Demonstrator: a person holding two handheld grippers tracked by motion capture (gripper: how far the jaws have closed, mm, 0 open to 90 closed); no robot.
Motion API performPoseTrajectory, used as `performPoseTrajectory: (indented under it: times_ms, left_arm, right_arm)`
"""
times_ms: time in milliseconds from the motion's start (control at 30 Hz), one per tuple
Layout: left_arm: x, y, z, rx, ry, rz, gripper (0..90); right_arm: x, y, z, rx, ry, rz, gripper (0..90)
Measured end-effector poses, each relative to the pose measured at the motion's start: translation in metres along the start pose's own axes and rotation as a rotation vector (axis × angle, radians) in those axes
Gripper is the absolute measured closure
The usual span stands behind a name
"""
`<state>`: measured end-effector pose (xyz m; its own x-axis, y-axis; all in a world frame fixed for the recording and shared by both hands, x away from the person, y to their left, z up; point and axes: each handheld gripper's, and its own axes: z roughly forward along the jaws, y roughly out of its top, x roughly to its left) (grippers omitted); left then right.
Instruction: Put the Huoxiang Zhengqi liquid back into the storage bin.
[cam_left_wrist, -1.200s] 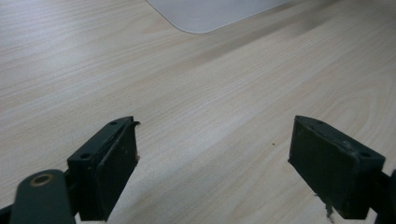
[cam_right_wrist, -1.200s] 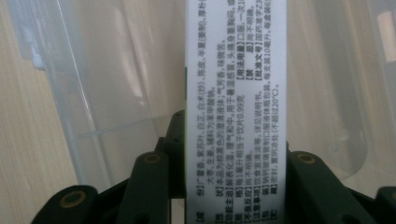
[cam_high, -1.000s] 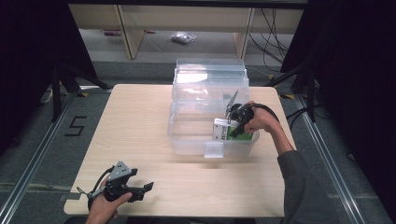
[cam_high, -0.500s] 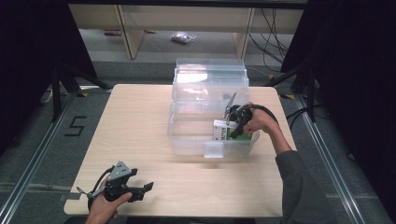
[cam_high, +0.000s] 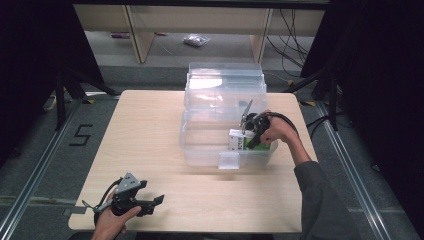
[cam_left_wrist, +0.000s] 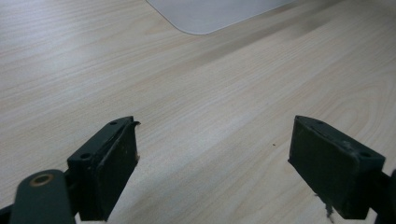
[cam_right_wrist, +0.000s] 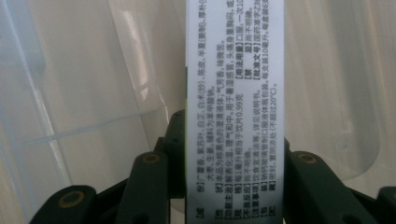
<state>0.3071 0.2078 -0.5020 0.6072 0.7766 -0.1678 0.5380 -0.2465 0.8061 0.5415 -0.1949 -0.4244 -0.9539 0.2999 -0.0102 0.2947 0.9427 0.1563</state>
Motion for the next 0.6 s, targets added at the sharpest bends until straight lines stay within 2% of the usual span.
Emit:
performPoseTrajectory:
  times_ms: [133, 233, 300, 333, 400, 433, 500, 600]
  left_arm:
    - [0.000, 0.000, 0.000, 0.004, -0.001, 0.001, 14.7]
    - [0.000, 0.000, 0.000, 0.001, 0.000, 0.001, 14.7]
    - [0.000, 0.000, 0.000, 0.000, -0.001, 0.001, 14.7]
    - [0.000, 0.000, 0.000, 0.002, 0.000, -0.001, 14.7]
    - [0.000, 0.000, 0.000, 0.004, 0.001, 0.000, 14.7]
    - [0.000, 0.000, 0.000, 0.002, -0.002, 0.002, 14.7]
    - [0.000, 0.000, 0.000, 0.003, -0.002, 0.003, 14.7]
    - [0.000, 0.000, 0.000, 0.001, -0.001, 0.000, 14.7]
  right_arm:
    - [-0.001, 0.000, 0.001, -0.003, 0.004, -0.017, 63.9]
    - [0.000, 0.000, 0.001, 0.007, 0.008, -0.006, 63.2]
    - [0.000, 0.001, 0.000, 0.003, 0.008, 0.004, 62.3]
    - [-0.001, 0.001, -0.001, -0.008, 0.009, -0.008, 62.1]
    - [0.000, 0.001, -0.005, -0.006, 0.011, 0.007, 61.2]
    - [0.001, 0.001, -0.009, -0.032, 0.011, 0.010, 58.7]
    - [0.001, 0.001, -0.011, -0.030, 0.010, 0.017, 57.5]
    - [0.003, 0.000, -0.016, -0.063, 0.007, 0.039, 53.0]
